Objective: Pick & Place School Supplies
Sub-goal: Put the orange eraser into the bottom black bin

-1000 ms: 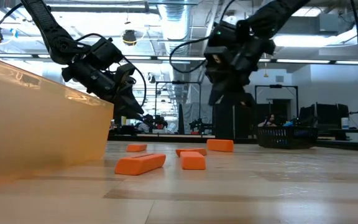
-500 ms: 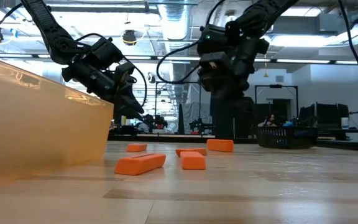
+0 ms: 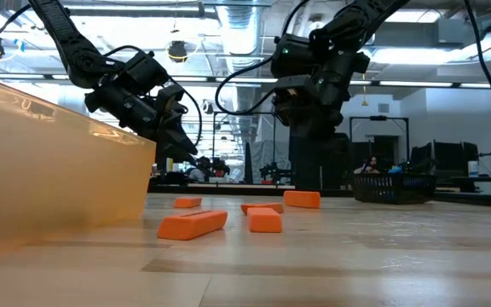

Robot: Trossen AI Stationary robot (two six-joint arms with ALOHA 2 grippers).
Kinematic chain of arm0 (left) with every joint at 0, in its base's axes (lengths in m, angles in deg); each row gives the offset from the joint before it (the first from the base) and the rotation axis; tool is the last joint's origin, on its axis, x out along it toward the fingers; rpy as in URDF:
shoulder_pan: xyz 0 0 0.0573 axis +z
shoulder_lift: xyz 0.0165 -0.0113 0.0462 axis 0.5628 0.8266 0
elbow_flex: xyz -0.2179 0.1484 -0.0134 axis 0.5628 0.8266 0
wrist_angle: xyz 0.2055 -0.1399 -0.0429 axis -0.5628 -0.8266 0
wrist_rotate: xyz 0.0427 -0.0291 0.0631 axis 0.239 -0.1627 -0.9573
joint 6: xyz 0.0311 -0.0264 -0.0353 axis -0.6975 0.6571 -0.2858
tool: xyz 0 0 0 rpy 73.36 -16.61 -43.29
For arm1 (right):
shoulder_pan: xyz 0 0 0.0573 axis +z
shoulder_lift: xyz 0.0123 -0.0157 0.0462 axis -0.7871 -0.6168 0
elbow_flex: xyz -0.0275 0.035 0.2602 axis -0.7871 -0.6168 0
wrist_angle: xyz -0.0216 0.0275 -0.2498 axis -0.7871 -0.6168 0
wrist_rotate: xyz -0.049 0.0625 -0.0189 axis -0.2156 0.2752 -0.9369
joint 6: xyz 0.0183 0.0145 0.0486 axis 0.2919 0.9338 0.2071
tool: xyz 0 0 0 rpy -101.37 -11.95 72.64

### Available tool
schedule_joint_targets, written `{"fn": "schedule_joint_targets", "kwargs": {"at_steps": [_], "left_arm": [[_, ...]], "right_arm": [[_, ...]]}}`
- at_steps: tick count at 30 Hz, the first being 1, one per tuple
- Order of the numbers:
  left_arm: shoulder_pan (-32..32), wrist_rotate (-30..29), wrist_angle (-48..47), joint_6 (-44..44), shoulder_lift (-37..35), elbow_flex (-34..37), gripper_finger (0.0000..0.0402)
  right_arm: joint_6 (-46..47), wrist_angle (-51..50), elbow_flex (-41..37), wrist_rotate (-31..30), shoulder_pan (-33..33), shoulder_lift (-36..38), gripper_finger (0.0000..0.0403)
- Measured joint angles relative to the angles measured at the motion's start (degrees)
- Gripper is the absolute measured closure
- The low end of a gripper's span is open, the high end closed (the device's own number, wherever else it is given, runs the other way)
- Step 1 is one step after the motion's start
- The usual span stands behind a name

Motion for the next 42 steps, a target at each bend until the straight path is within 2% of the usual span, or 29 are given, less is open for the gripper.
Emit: {"fn": "schedule_joint_targets", "kwargs": {"at_steps": [13,23,31,42], "left_arm": [[0.1,0.0,0.3,-1.3,0.0,0.0,0.0325],[7.4,1.4,1.2,-1.8,-1.6,0.0,0.0325],[10.2,4.0,1.1,-1.8,-3.6,0.0,0.0325],[9.9,4.0,0.8,-1.9,-3.6,0.0,0.0325]], "right_arm": [[1.2,0.6,0.0,-1.1,0.9,0.0,0.0197],[2.5,0.3,0.0,-1.2,1.4,0.5,0.0194],[2.5,-1.6,4.7,-1.1,0.5,0.4,0.0191],[3.0,1.1,0.0,-2.8,0.1,-0.8,0.0184]]}}
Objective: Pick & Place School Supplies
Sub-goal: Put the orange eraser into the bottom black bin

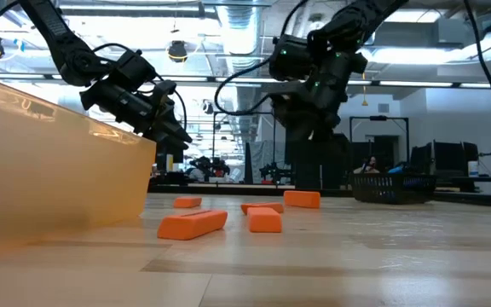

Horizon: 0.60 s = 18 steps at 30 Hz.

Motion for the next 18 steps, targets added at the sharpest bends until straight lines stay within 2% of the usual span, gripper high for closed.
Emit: {"fn": "schedule_joint_targets", "kwargs": {"at_steps": [18], "left_arm": [[0.0,0.0,0.0,-1.1,0.0,0.0,0.0325]], "right_arm": [[4.4,7.0,-6.6,3.0,0.8,-0.1,0.0186]]}}
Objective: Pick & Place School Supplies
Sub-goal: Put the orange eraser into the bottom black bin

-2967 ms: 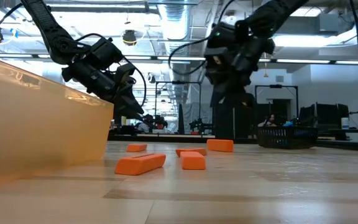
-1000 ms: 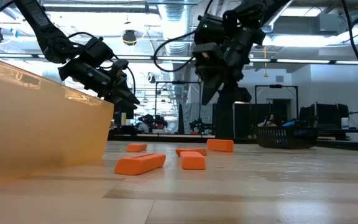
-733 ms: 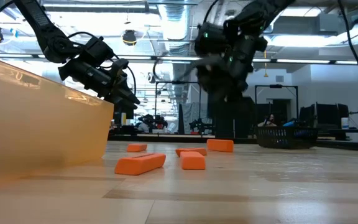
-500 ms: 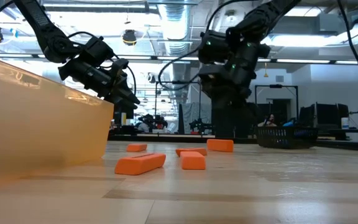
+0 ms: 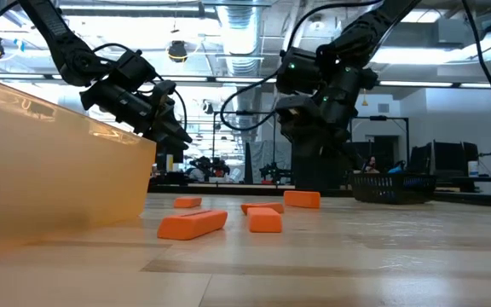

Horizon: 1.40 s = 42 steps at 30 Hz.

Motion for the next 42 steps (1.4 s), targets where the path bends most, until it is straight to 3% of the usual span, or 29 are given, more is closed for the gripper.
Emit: {"fn": "schedule_joint_targets", "kwargs": {"at_steps": [4,9,13,15,18,19,27,34,42], "left_arm": [[0.0,0.0,0.0,-0.1,0.0,0.0,0.0325],[0.0,0.0,-0.1,-0.2,0.0,0.0,0.0325],[0.0,0.5,-0.5,-0.1,0.0,0.0,0.0325],[0.0,1.0,-0.7,-0.1,0.0,0.0,0.0325],[0.0,1.0,-1.2,-0.4,0.0,0.0,0.0325],[0.0,1.0,-1.3,-0.4,0.0,0.0,0.0325],[0.0,0.9,-1.5,-2.0,0.0,0.0,0.0325],[0.3,0.9,-1.3,-3.6,0.0,0.0,0.0325],[0.1,1.0,-1.3,-4.2,0.0,0.0,0.0325]], "right_arm": [[-0.1,0.5,0.1,0.1,0.2,-1.0,0.0186],[0.3,1.9,1.4,4.6,1.4,-6.0,0.0187],[1.5,-1.0,3.8,1.3,2.2,-8.9,0.0201],[0.8,-1.0,3.8,2.1,1.7,-9.2,0.0248],[-1.5,-0.8,3.6,2.1,0.7,-9.4,0.0365],[-2.1,-0.8,3.5,1.7,0.5,-9.2,0.0376],[-3.0,-0.2,3.3,4.2,-1.8,-6.9,0.0378],[-2.8,-2.9,3.2,6.0,-2.6,2.8,0.0378],[-3.4,-16.2,3.3,9.8,8.1,14.7,0.0378]]}}
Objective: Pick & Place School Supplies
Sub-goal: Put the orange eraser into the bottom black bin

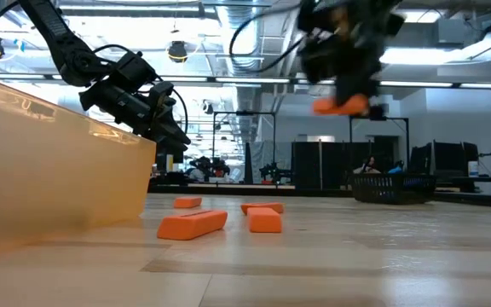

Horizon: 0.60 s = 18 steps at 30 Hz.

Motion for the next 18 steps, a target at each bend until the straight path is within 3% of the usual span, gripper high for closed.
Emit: {"fn": "schedule_joint_targets", "kwargs": {"at_steps": [7,18], "left_arm": [[0.0,0.4,0.3,0.0,0.0,0.0,0.0325],[0.0,1.9,0.3,0.0,0.0,0.0,0.0325]], "right_arm": [[8.5,-6.3,-1.6,-2.4,15.3,3.8,0.0378],[40.7,13.0,-10.5,-3.3,40.8,4.2,0.0380]]}}
